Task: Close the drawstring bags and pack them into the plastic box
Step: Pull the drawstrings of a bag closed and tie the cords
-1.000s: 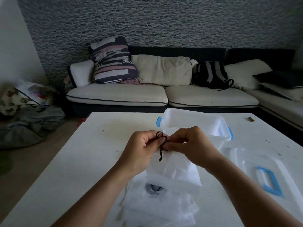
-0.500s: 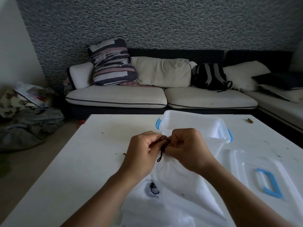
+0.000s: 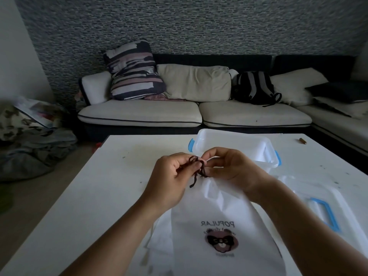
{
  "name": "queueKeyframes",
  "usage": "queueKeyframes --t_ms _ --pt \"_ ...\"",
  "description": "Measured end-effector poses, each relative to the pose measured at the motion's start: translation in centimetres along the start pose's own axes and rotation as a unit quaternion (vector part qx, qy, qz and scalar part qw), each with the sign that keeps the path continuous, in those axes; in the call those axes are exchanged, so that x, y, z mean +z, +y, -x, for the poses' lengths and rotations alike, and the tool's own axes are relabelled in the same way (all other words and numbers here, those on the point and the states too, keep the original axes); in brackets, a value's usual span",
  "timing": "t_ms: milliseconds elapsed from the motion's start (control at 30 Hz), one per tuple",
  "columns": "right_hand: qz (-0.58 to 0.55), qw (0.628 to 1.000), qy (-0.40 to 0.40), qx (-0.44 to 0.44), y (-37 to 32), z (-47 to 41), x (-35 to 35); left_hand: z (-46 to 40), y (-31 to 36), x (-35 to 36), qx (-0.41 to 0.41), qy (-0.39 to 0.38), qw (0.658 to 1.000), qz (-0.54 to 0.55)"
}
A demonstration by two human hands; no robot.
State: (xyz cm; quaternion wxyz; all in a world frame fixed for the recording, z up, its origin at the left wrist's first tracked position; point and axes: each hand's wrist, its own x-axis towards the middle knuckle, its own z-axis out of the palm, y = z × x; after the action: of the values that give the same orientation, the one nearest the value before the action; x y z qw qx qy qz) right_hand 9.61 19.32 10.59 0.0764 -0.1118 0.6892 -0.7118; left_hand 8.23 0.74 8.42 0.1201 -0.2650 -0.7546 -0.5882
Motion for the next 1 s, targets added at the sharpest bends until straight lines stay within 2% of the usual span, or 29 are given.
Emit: queueKeyframes --t_ms 100,200,367,467,600,667,767,900,1000 --pt "-0.076 0.995 -0.067 0.016 0.5 -0.3 -0.6 0.0 0.3 -0.1 -0.032 -0.016 0.999 0.041" --pt "-0.023 0.995 -0.090 0.023 0.4 -0.7 -1.1 0.1 0.5 -0.1 -0.050 -0.027 0.997 0.061" --pt "0.007 0.998 -0.056 0.014 -0.4 -0.2 -1.3 0.1 0.8 -0.6 -0.056 -0.025 0.995 0.077" --pt "0.128 0.992 -0.009 -0.014 -1.3 0.3 -1.4 0.1 0.7 -0.8 -0.036 -0.026 0.997 0.057" --pt "0.301 0.950 0.061 -0.058 -1.3 0.3 -1.1 0.1 0.3 -0.5 -0.018 -0.025 0.999 0.034" --pt "0.244 0.965 0.079 -0.062 -1.0 0.2 -0.9 0.1 0.1 -0.6 -0.008 -0.010 1.000 0.014" --pt "0.058 0.997 0.058 -0.011 -0.8 0.3 -0.9 -0.1 -0.2 -0.7 0.004 0.004 1.000 -0.011" --pt "-0.074 0.996 0.041 0.039 -1.1 0.7 0.0 0.0 -0.3 -0.3 0.006 0.014 1.000 -0.023" --pt "-0.105 0.991 0.033 0.079 -1.2 0.9 0.4 0.1 -0.2 -0.1 0.015 0.018 0.999 -0.023"
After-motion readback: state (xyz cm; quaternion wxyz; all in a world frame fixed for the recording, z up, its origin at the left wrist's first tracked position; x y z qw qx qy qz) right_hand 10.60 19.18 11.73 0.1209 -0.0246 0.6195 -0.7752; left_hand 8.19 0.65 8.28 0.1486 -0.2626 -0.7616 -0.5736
